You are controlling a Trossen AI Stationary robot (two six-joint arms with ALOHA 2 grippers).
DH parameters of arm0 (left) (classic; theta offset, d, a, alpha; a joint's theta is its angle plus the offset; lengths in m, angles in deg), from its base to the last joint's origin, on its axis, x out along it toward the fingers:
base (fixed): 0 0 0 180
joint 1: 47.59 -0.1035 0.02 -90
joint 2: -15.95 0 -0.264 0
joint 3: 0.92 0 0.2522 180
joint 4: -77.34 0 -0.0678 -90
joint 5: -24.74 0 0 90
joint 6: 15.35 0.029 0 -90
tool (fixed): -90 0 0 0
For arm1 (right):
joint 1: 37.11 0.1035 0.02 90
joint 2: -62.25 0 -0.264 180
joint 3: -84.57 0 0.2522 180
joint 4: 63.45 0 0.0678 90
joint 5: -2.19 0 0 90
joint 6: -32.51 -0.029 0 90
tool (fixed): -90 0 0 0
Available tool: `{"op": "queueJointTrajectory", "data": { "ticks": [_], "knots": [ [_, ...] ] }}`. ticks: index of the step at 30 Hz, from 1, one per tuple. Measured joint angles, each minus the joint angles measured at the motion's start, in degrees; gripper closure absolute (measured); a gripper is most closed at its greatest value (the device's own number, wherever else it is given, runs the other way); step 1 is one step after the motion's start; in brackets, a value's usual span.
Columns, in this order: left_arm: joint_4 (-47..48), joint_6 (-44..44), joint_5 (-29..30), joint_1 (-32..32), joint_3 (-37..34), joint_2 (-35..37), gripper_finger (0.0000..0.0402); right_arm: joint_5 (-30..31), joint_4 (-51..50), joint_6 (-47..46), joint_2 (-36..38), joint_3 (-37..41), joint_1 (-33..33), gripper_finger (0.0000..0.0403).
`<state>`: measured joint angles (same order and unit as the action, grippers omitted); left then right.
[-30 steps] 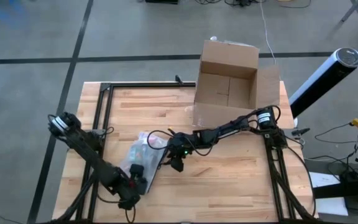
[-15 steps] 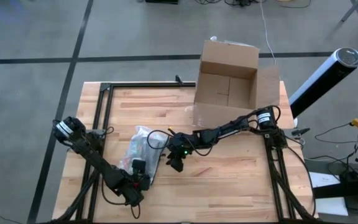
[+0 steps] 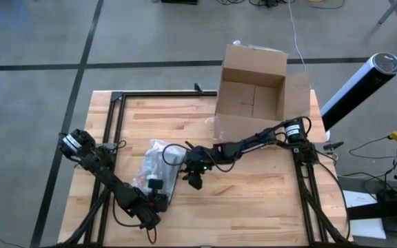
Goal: Unpack boxes
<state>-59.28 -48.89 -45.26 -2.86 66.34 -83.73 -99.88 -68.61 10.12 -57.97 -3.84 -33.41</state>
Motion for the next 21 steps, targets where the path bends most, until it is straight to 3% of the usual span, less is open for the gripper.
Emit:
{"op": "queueJointTrajectory", "data": {
  "ticks": [6, 15, 21],
  "knots": [
    [-1.2, 1.4, -1.1, 0.0, 0.0, 0.0, 0.0401, 4.7, -2.3, 3.9, 0.0, 0.0, -0.1, 0.0247],
    [-2.1, 2.7, -1.5, -0.1, 0.0, 0.0, 0.0401, 3.9, -2.2, 5.2, -2.8, -0.8, -0.7, 0.0245],
    [-2.9, 2.9, -2.7, -0.4, 0.0, 0.1, 0.0402, 2.6, -2.8, 6.9, -7.2, -6.7, -0.6, 0.0244]
  ]
}}
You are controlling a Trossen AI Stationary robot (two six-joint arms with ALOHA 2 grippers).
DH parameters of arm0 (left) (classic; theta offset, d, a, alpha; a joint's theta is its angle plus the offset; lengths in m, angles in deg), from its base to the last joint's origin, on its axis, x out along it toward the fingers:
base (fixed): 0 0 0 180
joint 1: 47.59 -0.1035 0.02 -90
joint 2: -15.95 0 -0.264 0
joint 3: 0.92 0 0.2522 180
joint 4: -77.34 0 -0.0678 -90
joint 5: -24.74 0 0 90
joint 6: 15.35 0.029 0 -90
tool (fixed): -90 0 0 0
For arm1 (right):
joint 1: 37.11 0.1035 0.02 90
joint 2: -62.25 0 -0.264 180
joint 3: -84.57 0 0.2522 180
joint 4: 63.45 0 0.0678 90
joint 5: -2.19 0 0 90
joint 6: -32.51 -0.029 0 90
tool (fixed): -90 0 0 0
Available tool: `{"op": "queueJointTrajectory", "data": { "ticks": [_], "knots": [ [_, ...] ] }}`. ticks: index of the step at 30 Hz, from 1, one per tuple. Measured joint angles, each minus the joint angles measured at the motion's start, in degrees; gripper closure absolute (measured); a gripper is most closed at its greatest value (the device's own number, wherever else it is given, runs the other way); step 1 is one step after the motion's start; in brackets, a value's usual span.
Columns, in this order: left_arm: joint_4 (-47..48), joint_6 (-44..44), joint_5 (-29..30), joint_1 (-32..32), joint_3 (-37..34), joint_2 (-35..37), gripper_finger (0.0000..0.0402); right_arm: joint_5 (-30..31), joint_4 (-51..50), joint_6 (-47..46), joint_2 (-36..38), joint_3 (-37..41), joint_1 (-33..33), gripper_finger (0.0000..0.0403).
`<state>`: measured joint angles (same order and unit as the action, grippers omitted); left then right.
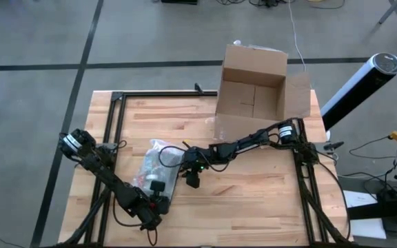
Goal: Unpack boxes
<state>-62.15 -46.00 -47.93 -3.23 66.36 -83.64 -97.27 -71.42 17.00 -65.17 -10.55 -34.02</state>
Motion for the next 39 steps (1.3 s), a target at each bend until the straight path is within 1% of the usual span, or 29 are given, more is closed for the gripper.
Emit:
{"op": "queueJointTrajectory", "data": {
  "ticks": [5, 10, 14, 18, 20, 27, 31, 39],
  "knots": [
    [-0.4, 0.0, -0.7, 0.0, 0.0, 0.0, 0.0402, -0.5, -6.5, 2.5, -3.5, -6.7, 0.0, 0.0245],
    [-0.9, 0.1, -1.2, -0.2, 0.0, 0.0, 0.0402, -2.8, -11.8, 6.2, -5.8, -10.1, 0.0, 0.027],
    [-0.8, 0.1, -1.2, -0.3, 0.0, 0.0, 0.0402, -2.3, -12.3, 6.8, -5.9, -10.1, 0.0, 0.0311],
    [-0.9, 0.0, -1.2, -0.3, 0.0, 0.0, 0.0402, -2.6, -12.7, 7.2, -5.7, -10.1, -0.2, 0.038],
    [-0.8, -0.2, -1.2, -0.3, 0.0, 0.0, 0.0402, -2.7, -13.6, 7.3, -5.6, -10.1, -0.2, 0.0394],
    [-0.8, -2.2, -1.5, -0.3, 0.0, 0.0, 0.0401, -3.1, -17.8, 8.1, -4.1, -10.0, -1.1, 0.04],
    [-0.9, -3.5, -3.2, -0.1, 0.0, 0.0, 0.0402, -3.0, -20.1, 8.9, -2.7, -9.8, -2.1, 0.0401],
    [-1.2, -4.9, -4.8, 1.6, 0.0, 0.0, 0.0402, -2.2, -24.9, 10.1, -1.6, -9.8, -4.5, 0.0402]
  ]
}}
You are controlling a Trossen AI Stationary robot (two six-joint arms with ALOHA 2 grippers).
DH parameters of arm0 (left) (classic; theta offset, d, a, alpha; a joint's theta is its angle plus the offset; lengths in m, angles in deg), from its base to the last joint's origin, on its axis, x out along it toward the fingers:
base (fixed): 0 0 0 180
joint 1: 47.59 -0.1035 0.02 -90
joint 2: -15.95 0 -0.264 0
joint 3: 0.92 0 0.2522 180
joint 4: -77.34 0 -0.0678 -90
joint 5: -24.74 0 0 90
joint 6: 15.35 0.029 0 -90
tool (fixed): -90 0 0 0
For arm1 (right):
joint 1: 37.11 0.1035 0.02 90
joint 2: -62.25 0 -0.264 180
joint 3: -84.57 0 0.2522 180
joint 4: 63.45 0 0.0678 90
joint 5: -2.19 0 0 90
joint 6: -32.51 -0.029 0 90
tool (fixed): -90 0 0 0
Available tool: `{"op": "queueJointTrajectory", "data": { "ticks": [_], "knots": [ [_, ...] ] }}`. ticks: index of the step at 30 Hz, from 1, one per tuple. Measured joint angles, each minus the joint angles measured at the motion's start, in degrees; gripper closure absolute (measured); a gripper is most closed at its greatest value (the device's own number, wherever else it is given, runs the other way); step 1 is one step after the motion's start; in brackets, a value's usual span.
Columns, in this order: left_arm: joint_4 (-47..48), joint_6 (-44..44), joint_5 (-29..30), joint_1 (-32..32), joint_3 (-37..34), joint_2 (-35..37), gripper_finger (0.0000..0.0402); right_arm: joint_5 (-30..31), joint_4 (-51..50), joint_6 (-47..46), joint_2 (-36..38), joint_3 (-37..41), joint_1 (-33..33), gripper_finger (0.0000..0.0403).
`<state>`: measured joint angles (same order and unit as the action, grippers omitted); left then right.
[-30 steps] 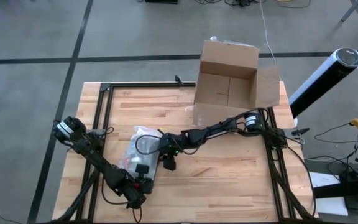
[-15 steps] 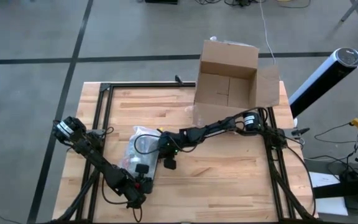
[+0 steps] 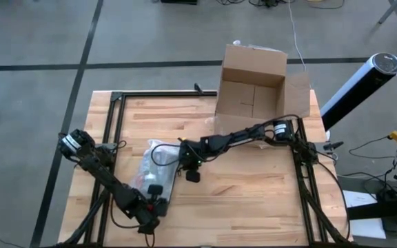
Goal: Unpack boxes
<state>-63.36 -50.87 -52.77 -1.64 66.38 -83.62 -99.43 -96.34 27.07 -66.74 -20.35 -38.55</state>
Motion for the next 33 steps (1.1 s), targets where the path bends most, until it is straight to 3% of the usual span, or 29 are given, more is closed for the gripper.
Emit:
{"op": "queueJointTrajectory", "data": {
  "ticks": [21, 27, 33],
  "knots": [
    [-2.0, -4.2, -1.0, 3.4, 0.1, -0.8, 0.0401, 5.8, -8.8, 3.0, 3.8, 0.2, -5.3, 0.0403],
    [6.2, -4.3, 5.9, 3.3, 3.9, 0.1, 0.0402, 4.9, -8.5, 3.2, 4.0, 0.2, -5.2, 0.0403],
    [13.2, -4.6, 19.8, 1.9, 7.5, 0.1, 0.0402, 4.1, -8.4, 3.5, 4.0, 0.2, -5.2, 0.0403]
  ]
}}
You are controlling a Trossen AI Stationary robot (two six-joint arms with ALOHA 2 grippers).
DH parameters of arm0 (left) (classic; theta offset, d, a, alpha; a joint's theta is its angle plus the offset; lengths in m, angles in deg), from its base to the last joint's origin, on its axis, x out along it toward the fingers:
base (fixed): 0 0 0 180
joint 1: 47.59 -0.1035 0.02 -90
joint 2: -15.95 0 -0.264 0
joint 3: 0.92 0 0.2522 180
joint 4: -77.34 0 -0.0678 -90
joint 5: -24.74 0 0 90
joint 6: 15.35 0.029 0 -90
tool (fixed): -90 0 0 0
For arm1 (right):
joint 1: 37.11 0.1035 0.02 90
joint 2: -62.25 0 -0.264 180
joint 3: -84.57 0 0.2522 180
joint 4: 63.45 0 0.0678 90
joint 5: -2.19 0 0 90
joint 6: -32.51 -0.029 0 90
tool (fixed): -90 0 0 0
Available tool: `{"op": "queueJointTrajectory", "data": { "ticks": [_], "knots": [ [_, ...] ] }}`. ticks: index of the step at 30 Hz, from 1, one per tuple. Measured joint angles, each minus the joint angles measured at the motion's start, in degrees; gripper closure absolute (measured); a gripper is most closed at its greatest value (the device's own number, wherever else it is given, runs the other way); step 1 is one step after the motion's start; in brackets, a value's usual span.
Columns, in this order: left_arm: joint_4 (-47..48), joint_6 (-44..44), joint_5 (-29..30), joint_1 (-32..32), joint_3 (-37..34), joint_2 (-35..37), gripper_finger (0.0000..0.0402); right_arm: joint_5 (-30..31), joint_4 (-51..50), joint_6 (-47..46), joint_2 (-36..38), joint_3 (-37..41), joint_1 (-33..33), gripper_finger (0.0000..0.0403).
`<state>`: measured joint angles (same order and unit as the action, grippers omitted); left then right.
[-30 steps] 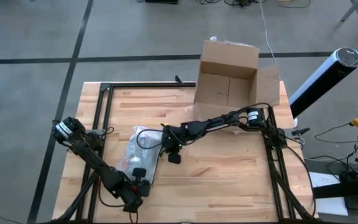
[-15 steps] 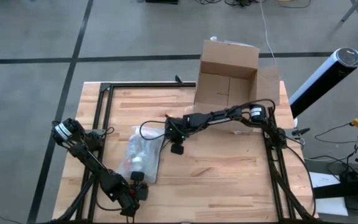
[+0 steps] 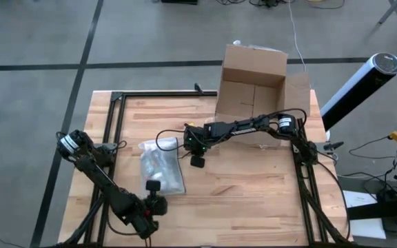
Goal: Unpack boxes
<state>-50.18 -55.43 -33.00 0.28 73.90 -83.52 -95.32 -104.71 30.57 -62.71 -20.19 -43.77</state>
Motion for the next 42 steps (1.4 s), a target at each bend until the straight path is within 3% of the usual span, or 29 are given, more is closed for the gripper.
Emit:
{"op": "queueJointTrajectory", "data": {
  "ticks": [5, 10, 15, 23, 28, 31, 34, 42],
  "knots": [
    [0.3, 1.7, 0.9, -4.5, -0.5, 0.0, 0.0397, -1.2, 0.2, 0.0, 0.0, 0.0, 0.0, 0.0403],
    [-0.3, 5.6, 0.7, -10.8, -1.1, 0.0, 0.0363, -1.5, 0.3, 0.0, 0.0, -0.1, 0.1, 0.0403],
    [-4.1, 13.6, -4.6, -14.0, -1.2, 0.0, 0.0287, -1.9, 0.3, 0.0, 0.0, -0.1, 0.1, 0.0403],
    [-5.1, 13.1, -8.4, -16.4, -3.2, -0.3, 0.014, -3.0, 0.8, 0.1, 0.1, -0.1, 0.1, 0.0403],
    [-7.7, 11.5, -13.1, -18.4, -5.1, -2.3, 0.0101, -3.5, 1.0, 0.2, 0.1, -0.1, 0.1, 0.0403],
    [-8.4, 11.5, -13.5, -18.7, -5.1, -3.6, 0.011, -3.6, 1.0, 0.2, 0.1, -0.1, 0.1, 0.0403],
    [-10.0, 10.9, -14.1, -18.7, -5.1, -4.5, 0.0149, -4.2, 1.0, 0.2, 0.1, -0.2, 0.1, 0.0403],
    [-17.4, 11.5, -24.3, -18.6, -5.1, -6.6, 0.0379, -4.5, 1.1, 0.3, 0.1, -0.2, 0.1, 0.0403]
  ]
}}
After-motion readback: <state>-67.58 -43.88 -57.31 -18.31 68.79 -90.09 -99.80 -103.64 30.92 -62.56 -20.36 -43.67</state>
